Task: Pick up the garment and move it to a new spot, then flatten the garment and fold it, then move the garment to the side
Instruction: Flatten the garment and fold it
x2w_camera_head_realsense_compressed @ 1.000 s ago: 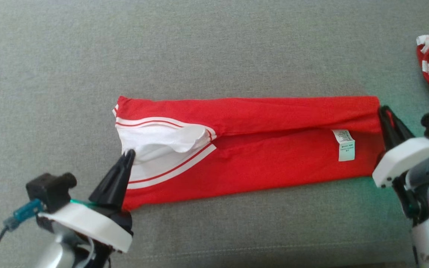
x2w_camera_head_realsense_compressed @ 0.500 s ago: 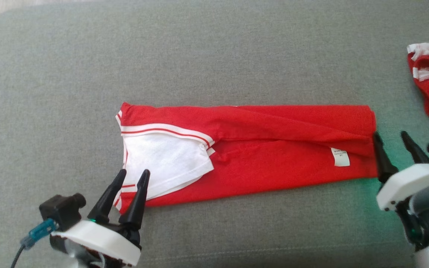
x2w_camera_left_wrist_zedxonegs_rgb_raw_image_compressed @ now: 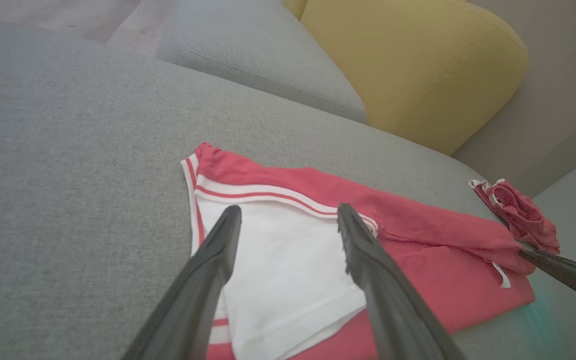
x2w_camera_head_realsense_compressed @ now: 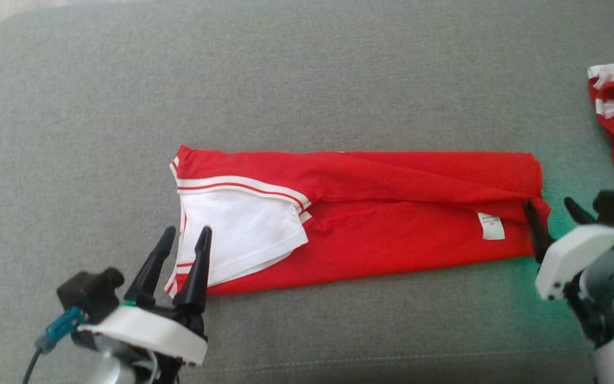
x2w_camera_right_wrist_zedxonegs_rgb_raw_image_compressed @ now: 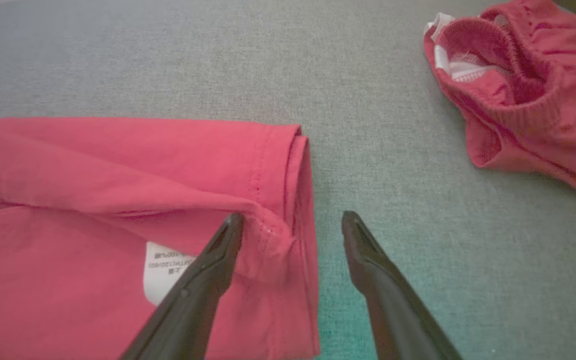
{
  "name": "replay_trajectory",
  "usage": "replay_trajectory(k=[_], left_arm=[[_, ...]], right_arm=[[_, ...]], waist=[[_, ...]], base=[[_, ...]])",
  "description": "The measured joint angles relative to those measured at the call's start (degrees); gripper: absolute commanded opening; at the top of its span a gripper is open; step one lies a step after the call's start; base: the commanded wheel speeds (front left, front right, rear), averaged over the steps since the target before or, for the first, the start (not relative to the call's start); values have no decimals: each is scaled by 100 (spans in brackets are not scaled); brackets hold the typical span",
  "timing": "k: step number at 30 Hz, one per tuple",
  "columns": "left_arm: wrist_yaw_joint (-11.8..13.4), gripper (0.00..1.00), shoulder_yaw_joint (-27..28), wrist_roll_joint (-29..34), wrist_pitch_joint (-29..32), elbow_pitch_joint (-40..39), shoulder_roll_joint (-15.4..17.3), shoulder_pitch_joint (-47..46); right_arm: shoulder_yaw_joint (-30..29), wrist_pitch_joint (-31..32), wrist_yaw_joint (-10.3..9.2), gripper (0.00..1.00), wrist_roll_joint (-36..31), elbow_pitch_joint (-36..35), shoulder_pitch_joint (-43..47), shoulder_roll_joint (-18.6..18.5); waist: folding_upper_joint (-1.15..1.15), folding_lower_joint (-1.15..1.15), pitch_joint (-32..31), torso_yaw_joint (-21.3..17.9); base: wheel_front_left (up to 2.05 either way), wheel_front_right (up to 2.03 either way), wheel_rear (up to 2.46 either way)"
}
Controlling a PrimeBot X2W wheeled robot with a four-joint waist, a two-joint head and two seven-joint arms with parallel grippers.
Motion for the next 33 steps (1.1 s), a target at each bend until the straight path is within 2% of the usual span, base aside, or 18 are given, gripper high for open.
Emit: replay_trajectory(k=[5,17,18,19,20,23,24,33], left_arm=[[-1,100,-8,85,-34,62,-74,-192],[-8,100,0,181,-58,158,-175,-345],[-9,100,3,181,-58,158,-176,-354],[-9,100,4,181,-59,165,-176,-353],[-9,100,4,182,-59,172,-176,-353],[-9,100,9,182,-88,178,-177,-353],[-9,100,9,182,-99,180,-177,-353],[-2,100,11,285,-99,219,-160,-353]], right_arm=[[146,397,0,100,1,213,-455,-218],[312,1373,0,100,376,860,-1095,-464],[323,1434,0,93,435,864,-1113,-465],[327,1483,0,63,497,866,-1122,-466],[333,1525,0,42,558,871,-1127,-466],[383,1662,0,6,746,876,-1141,-464],[401,1670,0,0,792,877,-1141,-461],[321,1238,1,0,826,917,-1068,-427]], waist=[[0,0,102,70],[0,0,360,192],[0,0,368,194],[0,0,374,193],[0,0,374,191],[0,0,361,174],[0,0,353,165],[0,0,153,15]], base=[[0,0,0],[0,0,0],[0,0,0],[0,0,0],[0,0,0],[0,0,0],[0,0,0],[0,0,0]])
